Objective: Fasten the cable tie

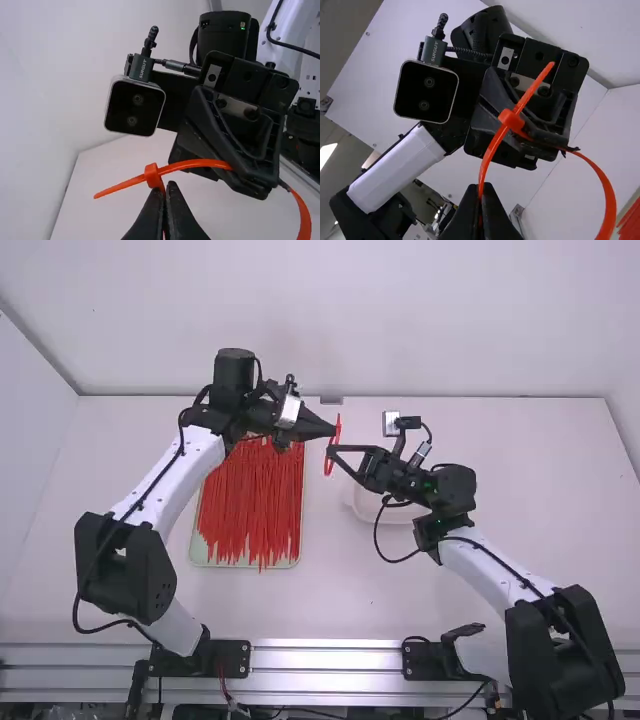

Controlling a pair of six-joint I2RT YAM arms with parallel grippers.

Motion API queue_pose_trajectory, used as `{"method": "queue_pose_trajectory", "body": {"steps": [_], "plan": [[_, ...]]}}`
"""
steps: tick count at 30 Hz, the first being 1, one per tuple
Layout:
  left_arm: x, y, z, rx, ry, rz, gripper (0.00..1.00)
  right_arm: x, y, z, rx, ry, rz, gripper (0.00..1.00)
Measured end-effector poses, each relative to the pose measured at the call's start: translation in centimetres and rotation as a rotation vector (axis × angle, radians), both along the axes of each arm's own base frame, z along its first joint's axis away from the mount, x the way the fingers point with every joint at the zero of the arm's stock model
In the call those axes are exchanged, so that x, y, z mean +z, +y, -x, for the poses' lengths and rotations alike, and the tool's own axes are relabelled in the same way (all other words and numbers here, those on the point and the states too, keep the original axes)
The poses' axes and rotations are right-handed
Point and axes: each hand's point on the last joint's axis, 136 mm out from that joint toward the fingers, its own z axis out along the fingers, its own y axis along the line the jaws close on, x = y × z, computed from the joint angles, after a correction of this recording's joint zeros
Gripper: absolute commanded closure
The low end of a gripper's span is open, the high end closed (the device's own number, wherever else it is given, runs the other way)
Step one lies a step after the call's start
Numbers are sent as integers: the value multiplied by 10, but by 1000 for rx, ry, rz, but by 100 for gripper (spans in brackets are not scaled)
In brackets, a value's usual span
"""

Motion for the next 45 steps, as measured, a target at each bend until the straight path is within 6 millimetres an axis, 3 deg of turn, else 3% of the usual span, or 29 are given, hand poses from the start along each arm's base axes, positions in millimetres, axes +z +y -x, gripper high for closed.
{"method": "queue_pose_trajectory", "body": {"steps": [14,24,34,36,37,45], "plan": [[-5,-11,10,-30,14,-10,98,0,-10,-8,-33,1,-1,100],[-11,-9,18,-41,-21,-10,99,-3,-8,0,19,0,21,100],[-10,3,14,-24,8,1,98,0,-17,-9,-27,-13,12,80],[-11,3,14,-25,17,0,98,0,-19,-10,-36,-14,11,65],[-11,3,15,-25,22,-1,98,0,-19,-11,-37,-16,11,63],[-12,0,19,-36,48,-7,98,1,-25,-16,-64,-17,5,62]]}}
